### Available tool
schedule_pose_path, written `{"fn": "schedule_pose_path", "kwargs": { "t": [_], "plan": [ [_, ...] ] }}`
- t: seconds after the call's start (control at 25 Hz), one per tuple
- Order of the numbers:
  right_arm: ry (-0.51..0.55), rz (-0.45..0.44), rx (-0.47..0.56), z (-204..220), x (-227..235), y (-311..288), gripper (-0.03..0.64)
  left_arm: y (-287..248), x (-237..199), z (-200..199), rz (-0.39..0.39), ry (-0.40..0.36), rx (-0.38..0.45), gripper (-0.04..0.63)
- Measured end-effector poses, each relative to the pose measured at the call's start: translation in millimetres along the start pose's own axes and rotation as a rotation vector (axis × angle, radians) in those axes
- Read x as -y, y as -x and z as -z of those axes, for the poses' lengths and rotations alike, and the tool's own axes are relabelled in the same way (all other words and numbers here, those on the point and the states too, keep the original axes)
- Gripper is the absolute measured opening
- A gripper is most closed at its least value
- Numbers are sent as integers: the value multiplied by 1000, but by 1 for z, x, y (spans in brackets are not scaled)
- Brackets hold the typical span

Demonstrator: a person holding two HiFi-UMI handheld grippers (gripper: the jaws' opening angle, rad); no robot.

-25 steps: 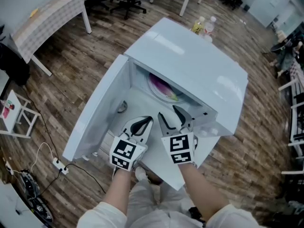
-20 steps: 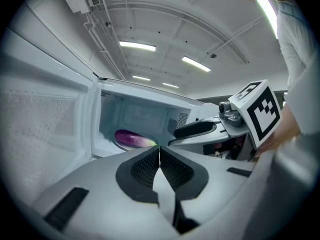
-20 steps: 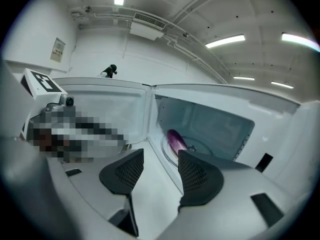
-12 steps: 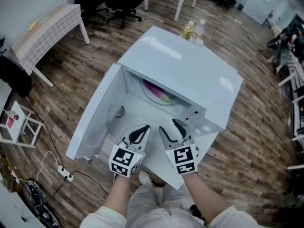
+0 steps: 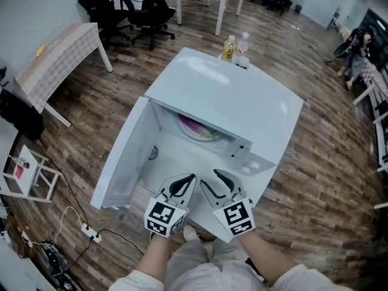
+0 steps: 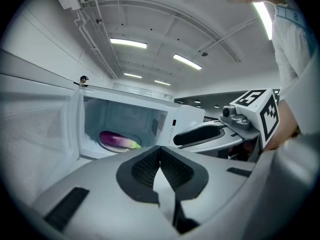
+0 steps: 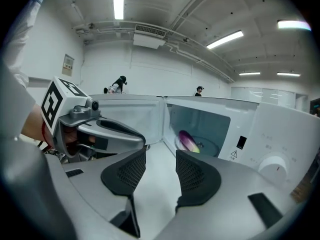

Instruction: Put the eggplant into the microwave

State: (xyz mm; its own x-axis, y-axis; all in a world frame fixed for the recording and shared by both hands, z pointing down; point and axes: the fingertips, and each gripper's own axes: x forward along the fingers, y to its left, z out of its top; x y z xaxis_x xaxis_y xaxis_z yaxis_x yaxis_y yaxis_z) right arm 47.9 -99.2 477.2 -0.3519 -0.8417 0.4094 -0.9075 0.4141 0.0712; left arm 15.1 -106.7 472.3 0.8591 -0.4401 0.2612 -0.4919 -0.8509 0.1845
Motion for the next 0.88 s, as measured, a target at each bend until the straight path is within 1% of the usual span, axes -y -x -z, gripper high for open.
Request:
{"fn": "schedule_pose_path", "kwargs": {
  "t": [0.24, 0.36, 0.56, 0.8, 0.88],
  "plan": [
    [-3, -55, 26, -9, -15, 22, 128, 10, 22, -2, 37, -29, 1, 3],
    [-6, -91, 37, -11, -22, 35, 76, 16, 36, -5, 59, -29, 8, 3],
    [1, -132, 44, -10, -28, 52, 57, 29, 58, -8, 99, -42, 9, 2],
    [-2, -153, 59, -12, -38, 76, 48, 45, 73, -19, 109, -23, 42, 3],
    [-8, -156, 60, -12, -41, 83, 43, 50, 78, -22, 112, -20, 37, 3]
  ]
}}
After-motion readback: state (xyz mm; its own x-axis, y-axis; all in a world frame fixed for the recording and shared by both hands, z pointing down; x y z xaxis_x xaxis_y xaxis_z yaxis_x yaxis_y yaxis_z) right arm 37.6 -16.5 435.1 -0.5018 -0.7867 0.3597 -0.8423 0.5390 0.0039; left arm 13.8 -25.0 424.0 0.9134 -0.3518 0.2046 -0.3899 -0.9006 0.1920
